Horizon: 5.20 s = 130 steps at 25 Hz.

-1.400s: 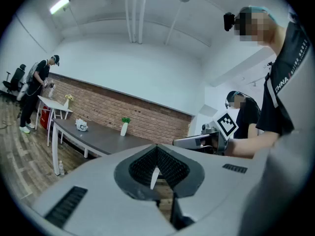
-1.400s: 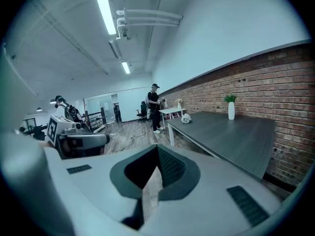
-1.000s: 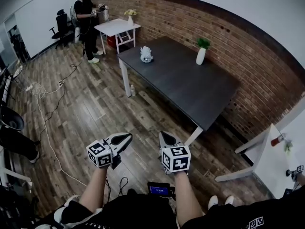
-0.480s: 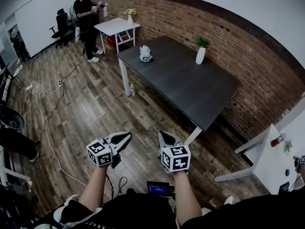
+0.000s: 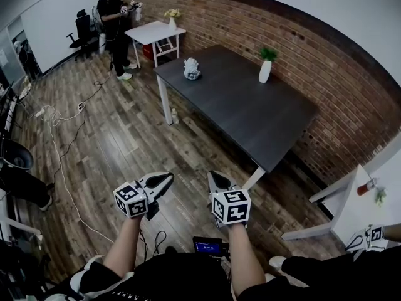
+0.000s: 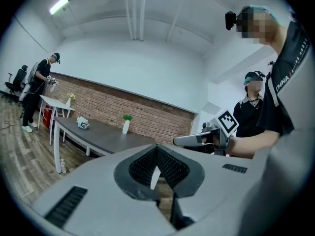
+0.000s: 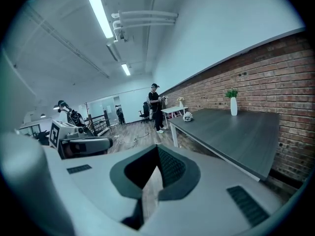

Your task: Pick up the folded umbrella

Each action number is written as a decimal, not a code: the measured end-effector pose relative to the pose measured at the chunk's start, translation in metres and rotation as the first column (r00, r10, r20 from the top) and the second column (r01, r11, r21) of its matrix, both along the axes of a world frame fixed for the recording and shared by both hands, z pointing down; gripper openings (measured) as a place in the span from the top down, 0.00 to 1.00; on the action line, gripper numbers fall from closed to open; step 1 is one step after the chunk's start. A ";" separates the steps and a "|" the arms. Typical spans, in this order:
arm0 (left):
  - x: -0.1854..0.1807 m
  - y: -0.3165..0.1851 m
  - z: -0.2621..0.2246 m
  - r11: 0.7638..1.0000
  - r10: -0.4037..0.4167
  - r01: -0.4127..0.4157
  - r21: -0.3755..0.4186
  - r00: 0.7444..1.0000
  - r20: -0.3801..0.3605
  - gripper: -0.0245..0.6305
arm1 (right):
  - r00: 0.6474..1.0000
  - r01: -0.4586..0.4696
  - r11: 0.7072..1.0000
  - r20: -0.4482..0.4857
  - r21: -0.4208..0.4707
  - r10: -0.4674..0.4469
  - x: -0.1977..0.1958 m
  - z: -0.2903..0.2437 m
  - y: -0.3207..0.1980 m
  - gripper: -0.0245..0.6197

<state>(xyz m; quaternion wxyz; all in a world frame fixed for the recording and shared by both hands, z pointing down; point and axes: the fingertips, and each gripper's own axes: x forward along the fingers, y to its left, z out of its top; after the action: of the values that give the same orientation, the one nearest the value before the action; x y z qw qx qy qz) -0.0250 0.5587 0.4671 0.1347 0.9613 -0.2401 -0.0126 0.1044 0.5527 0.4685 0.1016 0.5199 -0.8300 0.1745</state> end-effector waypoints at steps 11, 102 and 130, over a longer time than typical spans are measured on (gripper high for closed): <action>0.023 -0.010 0.007 0.999 -0.050 0.050 -0.015 0.999 0.012 0.96 | 0.998 0.060 0.998 -0.009 -0.015 -0.060 0.023 0.009 -0.011 0.95; -0.036 -0.695 0.057 0.993 0.037 -0.037 -0.113 0.999 -0.002 0.96 | 0.999 -0.037 0.991 -0.014 -0.132 0.036 -0.019 0.054 -0.696 0.95; -0.057 -0.961 0.069 0.896 0.417 -0.412 -0.165 0.909 -0.002 0.96 | 0.915 -0.403 0.891 -0.063 -0.209 0.398 -0.047 0.064 -0.905 0.95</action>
<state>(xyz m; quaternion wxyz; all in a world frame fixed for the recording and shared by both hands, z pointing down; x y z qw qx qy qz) -0.0822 -0.4022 0.5364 0.2077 0.9763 -0.0324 0.0517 0.0571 -0.3528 0.5330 0.1276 0.6670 -0.6800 0.2764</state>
